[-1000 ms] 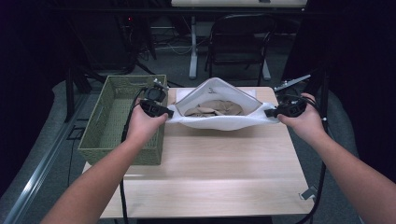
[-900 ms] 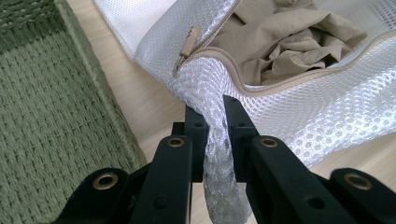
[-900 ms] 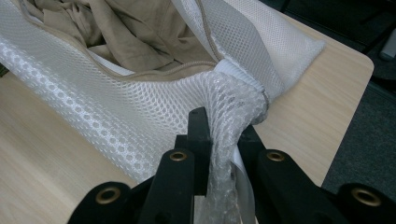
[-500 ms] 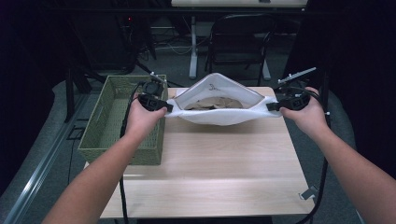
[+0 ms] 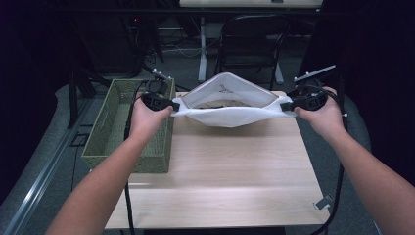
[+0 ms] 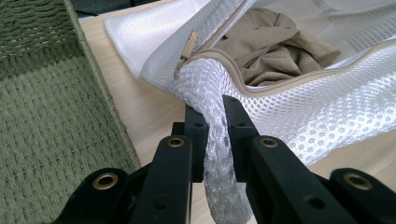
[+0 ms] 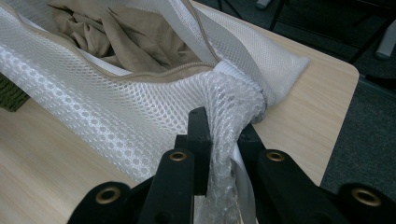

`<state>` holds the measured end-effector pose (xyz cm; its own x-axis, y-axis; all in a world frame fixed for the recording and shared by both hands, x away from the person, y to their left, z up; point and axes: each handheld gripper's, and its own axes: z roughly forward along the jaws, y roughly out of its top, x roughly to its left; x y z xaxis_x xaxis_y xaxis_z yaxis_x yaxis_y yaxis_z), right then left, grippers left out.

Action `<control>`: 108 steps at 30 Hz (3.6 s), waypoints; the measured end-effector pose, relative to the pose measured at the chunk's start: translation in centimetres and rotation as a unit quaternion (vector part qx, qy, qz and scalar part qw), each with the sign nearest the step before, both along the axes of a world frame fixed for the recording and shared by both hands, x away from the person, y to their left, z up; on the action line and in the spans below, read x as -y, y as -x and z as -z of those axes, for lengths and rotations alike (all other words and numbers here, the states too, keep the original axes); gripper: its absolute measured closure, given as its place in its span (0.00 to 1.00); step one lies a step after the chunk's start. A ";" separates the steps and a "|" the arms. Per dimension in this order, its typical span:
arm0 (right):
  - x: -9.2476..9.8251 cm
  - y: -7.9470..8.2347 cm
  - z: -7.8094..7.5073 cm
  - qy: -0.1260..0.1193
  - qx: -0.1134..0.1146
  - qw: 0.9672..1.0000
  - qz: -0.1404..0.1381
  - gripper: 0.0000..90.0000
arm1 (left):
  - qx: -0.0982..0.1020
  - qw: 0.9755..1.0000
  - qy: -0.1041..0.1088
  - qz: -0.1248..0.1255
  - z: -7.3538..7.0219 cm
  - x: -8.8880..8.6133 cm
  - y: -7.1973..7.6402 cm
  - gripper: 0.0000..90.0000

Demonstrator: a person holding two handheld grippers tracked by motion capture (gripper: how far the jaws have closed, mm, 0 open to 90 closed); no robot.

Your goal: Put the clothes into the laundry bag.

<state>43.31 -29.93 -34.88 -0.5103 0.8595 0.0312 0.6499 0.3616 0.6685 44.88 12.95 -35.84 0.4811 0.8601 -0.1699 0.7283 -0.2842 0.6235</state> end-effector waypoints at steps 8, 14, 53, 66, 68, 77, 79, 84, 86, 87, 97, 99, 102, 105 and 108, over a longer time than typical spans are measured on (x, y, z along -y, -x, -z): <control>-0.1 -0.1 -0.8 -0.001 0.015 1.000 0.004 0.90 | 0.024 1.000 -0.002 -0.004 -1.2 -0.1 0.1 0.92; 0.0 0.0 -1.8 0.001 0.038 0.999 0.010 0.90 | 0.041 0.999 0.002 -0.005 -2.3 -0.2 0.4 0.93; 0.6 0.9 -4.4 -0.022 0.074 0.997 0.008 0.90 | 0.067 0.998 0.021 -0.005 -4.7 -0.9 1.3 0.92; 0.5 1.4 -4.3 -0.016 0.071 0.997 0.002 0.89 | 0.065 0.998 0.019 -0.004 -4.4 -0.8 1.8 0.92; 0.5 1.7 -4.1 -0.015 0.069 0.998 -0.001 0.88 | 0.061 0.998 0.020 -0.002 -4.2 -0.9 2.0 0.92; 0.8 3.3 -2.8 -0.016 0.056 0.998 -0.016 0.87 | 0.052 0.998 0.033 0.013 -2.3 -1.3 4.1 0.91; 0.8 3.8 -2.5 -0.014 0.054 0.998 -0.019 0.87 | 0.054 0.998 0.029 0.019 -1.9 -1.2 4.7 0.91; 1.1 5.1 -1.4 -0.019 0.050 0.998 -0.028 0.86 | 0.047 0.998 0.037 0.027 -0.6 -1.5 5.8 0.90; 1.1 5.6 -0.8 -0.019 0.049 0.998 -0.029 0.86 | 0.042 0.997 0.050 0.033 0.5 -1.7 6.9 0.90; 1.2 5.9 -0.6 -0.016 0.049 0.998 -0.031 0.86 | 0.041 0.997 0.054 0.036 0.8 -1.7 7.3 0.90; 1.3 9.1 2.7 -0.014 0.048 0.998 -0.042 0.85 | 0.032 0.996 0.067 0.048 4.8 -2.1 10.7 0.89; 1.4 9.9 3.4 -0.014 0.051 0.998 -0.042 0.85 | 0.029 0.996 0.070 0.050 5.7 -2.1 11.3 0.88; 1.7 10.8 4.8 -0.028 0.050 0.998 -0.039 0.84 | 0.030 0.996 0.070 0.050 7.0 -2.2 12.1 0.87; 1.8 11.8 6.4 -0.035 0.049 0.998 -0.034 0.83 | 0.030 0.995 0.077 0.048 8.4 -2.2 12.9 0.87; 2.1 12.7 7.8 -0.053 0.048 0.997 -0.030 0.82 | 0.027 0.995 0.087 0.044 9.8 -2.4 13.7 0.86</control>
